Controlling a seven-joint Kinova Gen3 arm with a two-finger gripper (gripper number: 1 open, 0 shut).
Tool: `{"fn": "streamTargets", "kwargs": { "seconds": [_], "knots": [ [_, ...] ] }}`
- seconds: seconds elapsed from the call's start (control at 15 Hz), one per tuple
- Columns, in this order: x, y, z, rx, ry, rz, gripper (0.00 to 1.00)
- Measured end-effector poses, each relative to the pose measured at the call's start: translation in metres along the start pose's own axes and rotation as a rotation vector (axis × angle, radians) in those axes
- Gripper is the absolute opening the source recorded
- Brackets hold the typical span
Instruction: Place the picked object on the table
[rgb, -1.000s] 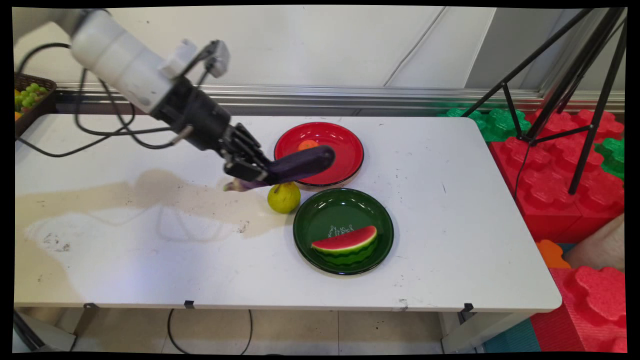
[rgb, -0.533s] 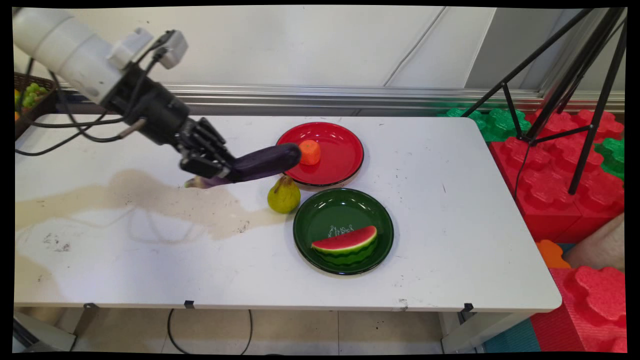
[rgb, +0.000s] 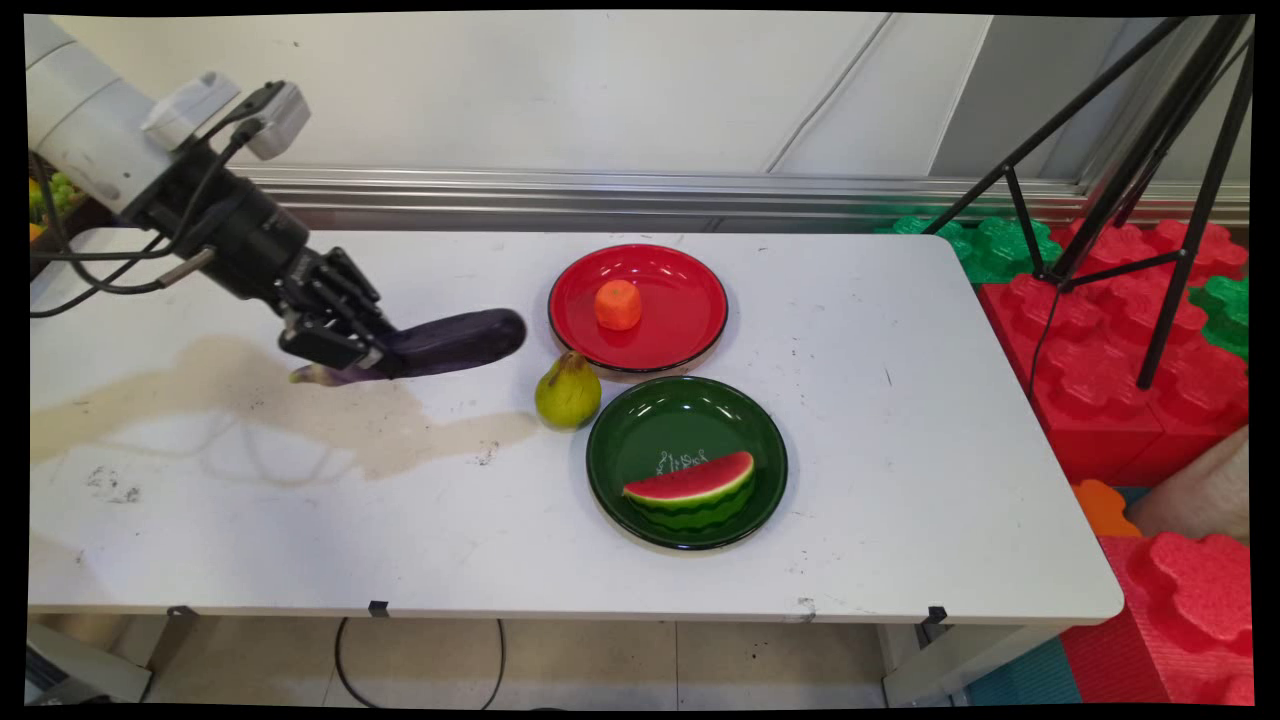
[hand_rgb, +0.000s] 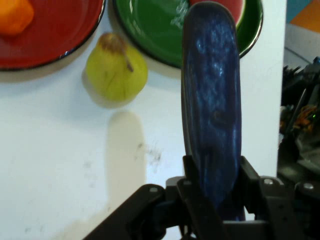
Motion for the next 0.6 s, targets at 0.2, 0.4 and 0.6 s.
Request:
{"fn": "streamTargets", "kwargs": {
  "seconds": [0.2, 0.4, 0.6],
  "knots": [
    [-0.016, -0.009, -0.001, 0.016, -0.035, -0.022, 0.0],
    [-0.036, -0.017, 0.003, 0.034, -0.074, -0.056, 0.0],
    [-0.05, -0.024, 0.012, 0.051, -0.098, -0.098, 0.0]
  ]
}}
